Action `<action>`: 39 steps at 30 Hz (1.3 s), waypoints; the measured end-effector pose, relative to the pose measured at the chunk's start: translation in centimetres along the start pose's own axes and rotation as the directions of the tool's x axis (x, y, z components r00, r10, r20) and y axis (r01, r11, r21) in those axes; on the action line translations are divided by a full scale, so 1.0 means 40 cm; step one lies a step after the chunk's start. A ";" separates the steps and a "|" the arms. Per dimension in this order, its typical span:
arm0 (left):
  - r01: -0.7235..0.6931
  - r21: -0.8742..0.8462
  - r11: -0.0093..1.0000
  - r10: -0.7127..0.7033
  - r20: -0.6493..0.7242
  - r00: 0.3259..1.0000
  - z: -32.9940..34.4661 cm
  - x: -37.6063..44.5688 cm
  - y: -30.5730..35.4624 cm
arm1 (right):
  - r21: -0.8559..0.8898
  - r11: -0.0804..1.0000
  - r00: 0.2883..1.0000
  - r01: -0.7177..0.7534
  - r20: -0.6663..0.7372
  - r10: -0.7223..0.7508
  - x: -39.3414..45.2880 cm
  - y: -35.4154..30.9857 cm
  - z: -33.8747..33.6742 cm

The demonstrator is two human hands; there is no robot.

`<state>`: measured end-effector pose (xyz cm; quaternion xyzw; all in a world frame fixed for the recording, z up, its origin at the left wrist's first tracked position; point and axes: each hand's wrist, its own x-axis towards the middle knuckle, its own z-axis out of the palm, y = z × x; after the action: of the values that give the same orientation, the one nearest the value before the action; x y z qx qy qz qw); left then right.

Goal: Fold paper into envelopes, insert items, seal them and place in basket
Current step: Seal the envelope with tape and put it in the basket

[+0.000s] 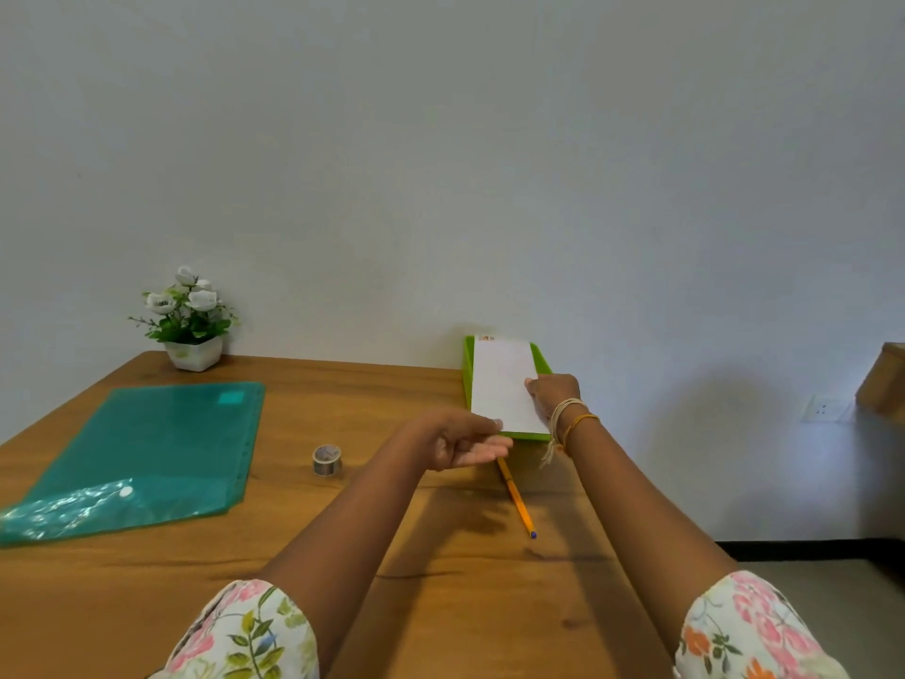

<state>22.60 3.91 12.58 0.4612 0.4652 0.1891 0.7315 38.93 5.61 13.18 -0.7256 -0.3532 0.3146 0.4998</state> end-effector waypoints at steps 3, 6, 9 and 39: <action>-0.041 -0.049 0.998 0.039 -0.035 0.999 0.012 0.057 0.042 | -0.013 0.999 0.999 -0.046 -0.006 0.045 0.050 -0.025 0.003; -0.051 -0.067 0.996 0.049 -0.029 0.998 0.019 0.113 0.075 | -0.043 0.995 0.995 -0.092 0.045 0.094 0.087 -0.040 0.007; -0.049 -0.093 0.994 0.047 -0.026 0.999 0.022 0.155 0.094 | -0.057 0.994 0.993 -0.097 0.064 0.100 0.129 -0.032 0.018; -0.221 0.816 0.534 0.730 -0.314 0.607 -0.073 0.141 -0.194 | -0.695 0.717 0.936 0.054 -0.215 -0.279 -0.115 0.277 0.112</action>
<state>21.72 5.46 2.72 0.7276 0.5571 0.3431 0.2061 34.96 1.26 1.80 -0.8618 -0.4264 0.0010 0.2747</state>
